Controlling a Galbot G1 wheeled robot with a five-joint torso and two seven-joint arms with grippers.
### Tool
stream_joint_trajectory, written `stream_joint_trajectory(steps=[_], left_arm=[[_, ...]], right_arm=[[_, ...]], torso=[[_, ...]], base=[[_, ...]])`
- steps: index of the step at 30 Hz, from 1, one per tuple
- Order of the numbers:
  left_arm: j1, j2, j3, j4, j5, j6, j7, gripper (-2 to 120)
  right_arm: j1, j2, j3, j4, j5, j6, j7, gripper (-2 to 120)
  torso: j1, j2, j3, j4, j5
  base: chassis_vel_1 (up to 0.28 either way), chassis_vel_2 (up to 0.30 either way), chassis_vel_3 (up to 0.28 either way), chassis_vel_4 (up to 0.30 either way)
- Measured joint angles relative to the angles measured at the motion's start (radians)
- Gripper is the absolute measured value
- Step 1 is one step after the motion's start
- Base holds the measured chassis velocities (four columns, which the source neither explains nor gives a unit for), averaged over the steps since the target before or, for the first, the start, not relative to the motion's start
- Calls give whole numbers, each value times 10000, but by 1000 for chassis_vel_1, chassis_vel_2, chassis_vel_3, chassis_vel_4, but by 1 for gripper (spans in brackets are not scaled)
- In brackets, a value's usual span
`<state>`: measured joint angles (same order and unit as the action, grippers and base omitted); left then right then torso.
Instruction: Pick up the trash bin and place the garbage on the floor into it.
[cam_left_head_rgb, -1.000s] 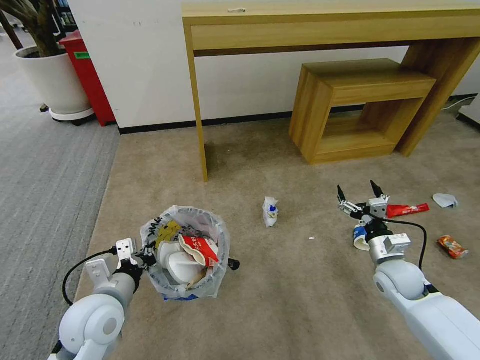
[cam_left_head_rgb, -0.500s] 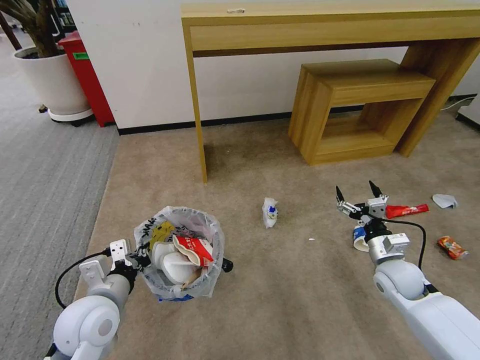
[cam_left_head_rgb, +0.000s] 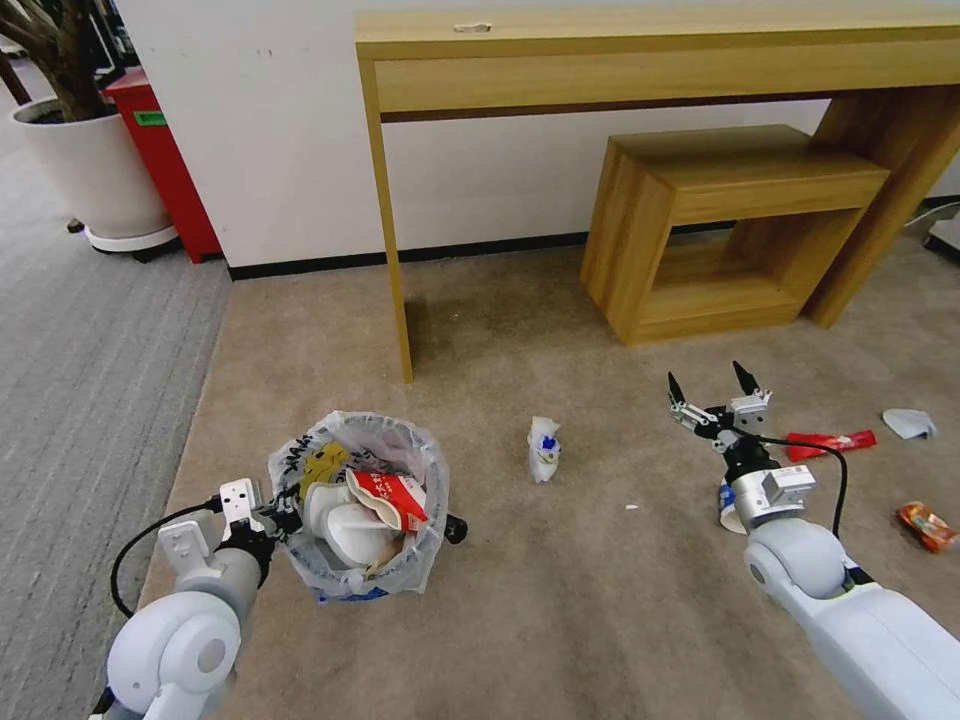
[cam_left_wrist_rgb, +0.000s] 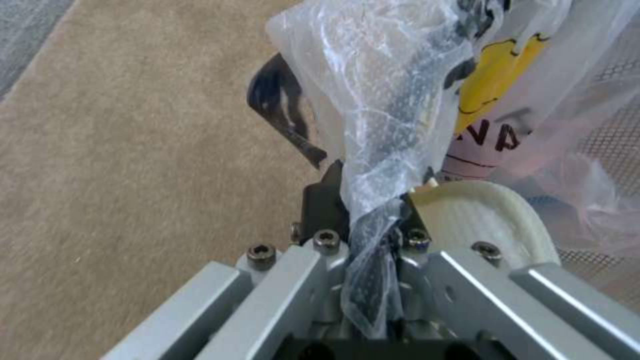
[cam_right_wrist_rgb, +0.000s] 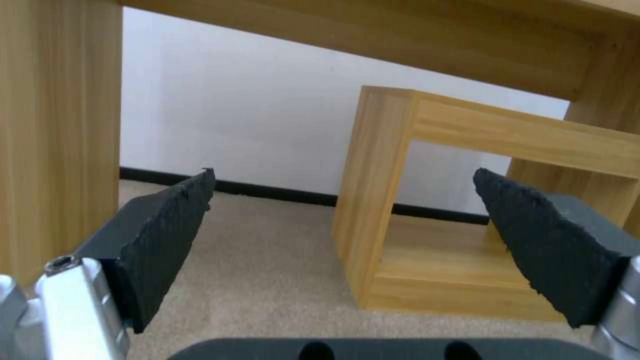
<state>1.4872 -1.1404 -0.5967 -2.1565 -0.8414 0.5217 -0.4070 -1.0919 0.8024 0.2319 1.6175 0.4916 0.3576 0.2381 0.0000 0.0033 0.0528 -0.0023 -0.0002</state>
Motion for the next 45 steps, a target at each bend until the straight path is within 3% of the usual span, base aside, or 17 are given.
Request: stream_joint_trajectory(steps=[45], left_arm=[[-19,-52,42,152,105,-128,46,0]], right_arm=[[-71,146,-36,-172,2,203,-120,99]], torso=[[0,-1,-1,-1,1]], base=[[-71,71,73,-73]])
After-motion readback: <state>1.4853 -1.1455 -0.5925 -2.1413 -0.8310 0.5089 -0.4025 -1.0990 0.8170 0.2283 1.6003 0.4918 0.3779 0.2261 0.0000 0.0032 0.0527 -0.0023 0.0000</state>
